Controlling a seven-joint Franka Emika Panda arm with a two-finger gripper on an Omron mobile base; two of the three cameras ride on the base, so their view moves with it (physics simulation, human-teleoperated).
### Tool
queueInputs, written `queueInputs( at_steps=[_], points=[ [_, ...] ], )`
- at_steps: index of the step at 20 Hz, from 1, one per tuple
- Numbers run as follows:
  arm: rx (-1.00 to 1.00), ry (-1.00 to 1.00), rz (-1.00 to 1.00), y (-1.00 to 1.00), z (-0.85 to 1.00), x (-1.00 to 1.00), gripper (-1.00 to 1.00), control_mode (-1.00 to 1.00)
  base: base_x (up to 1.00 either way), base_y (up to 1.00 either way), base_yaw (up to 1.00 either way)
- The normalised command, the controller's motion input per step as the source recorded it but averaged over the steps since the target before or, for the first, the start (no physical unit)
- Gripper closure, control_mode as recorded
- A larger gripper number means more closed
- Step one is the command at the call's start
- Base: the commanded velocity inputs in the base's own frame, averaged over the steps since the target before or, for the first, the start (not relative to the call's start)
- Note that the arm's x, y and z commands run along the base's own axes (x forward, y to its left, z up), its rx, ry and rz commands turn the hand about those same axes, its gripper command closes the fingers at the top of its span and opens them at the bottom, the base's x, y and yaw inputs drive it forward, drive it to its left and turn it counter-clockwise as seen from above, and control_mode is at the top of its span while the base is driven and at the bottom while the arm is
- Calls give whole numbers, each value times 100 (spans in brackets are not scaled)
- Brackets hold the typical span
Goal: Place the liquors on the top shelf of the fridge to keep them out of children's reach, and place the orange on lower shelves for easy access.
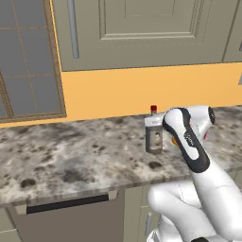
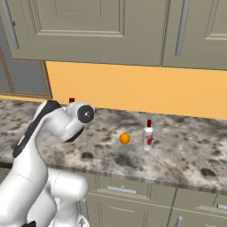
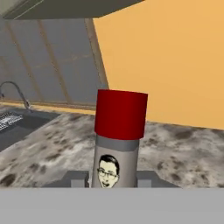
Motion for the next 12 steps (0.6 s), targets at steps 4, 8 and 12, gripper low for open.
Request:
queueInputs(
  at_steps=[4,8,12],
  points=[
    [-5,-1,-29,0,41,-71,100,-100,0,0,0],
    [-7,0,-17,-2,59,-55,100,-100,0,0,0],
    [-4,0,-11,-21,52,-51,100,-100,0,0,0]
  ],
)
